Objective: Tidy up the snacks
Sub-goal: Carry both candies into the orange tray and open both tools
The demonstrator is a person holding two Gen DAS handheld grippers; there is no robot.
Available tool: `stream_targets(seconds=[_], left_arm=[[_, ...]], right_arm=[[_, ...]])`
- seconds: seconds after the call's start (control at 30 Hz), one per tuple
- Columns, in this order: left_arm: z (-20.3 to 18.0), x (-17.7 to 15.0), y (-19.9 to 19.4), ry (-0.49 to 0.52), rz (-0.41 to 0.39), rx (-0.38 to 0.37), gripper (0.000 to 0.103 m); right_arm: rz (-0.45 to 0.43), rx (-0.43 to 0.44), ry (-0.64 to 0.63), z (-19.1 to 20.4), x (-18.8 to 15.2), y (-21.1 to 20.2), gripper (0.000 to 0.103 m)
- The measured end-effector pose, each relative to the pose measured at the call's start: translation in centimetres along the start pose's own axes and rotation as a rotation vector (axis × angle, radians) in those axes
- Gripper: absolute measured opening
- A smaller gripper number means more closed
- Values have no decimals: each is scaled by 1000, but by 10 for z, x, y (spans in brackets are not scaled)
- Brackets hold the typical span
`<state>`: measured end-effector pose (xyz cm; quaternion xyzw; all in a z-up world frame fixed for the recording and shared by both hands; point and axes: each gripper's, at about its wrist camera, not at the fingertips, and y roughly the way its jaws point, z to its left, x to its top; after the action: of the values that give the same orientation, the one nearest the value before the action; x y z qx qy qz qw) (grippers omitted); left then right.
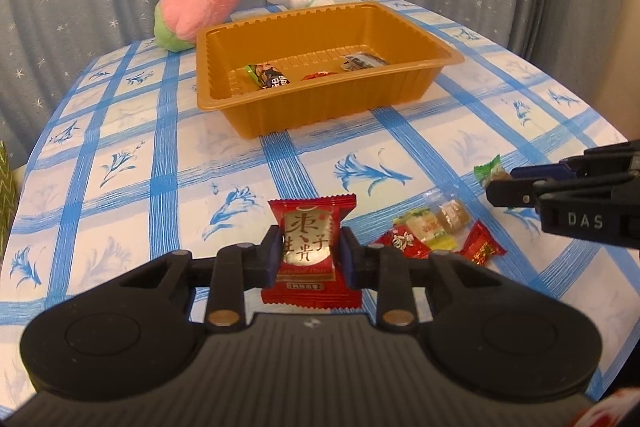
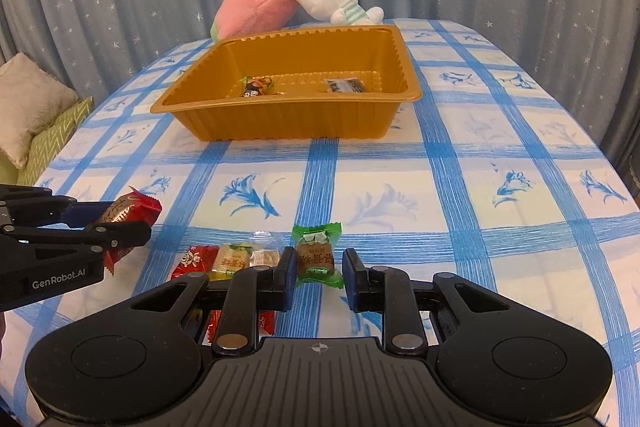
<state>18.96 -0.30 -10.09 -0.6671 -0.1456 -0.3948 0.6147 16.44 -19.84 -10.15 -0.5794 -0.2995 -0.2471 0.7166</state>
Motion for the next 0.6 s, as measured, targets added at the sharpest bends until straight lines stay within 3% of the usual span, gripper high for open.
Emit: stream_targets(seconds=[0.6], left_arm=[[-2, 18, -6, -54, -55, -8, 27]], right_arm=[[-23, -5, -5, 0, 16, -5, 25]])
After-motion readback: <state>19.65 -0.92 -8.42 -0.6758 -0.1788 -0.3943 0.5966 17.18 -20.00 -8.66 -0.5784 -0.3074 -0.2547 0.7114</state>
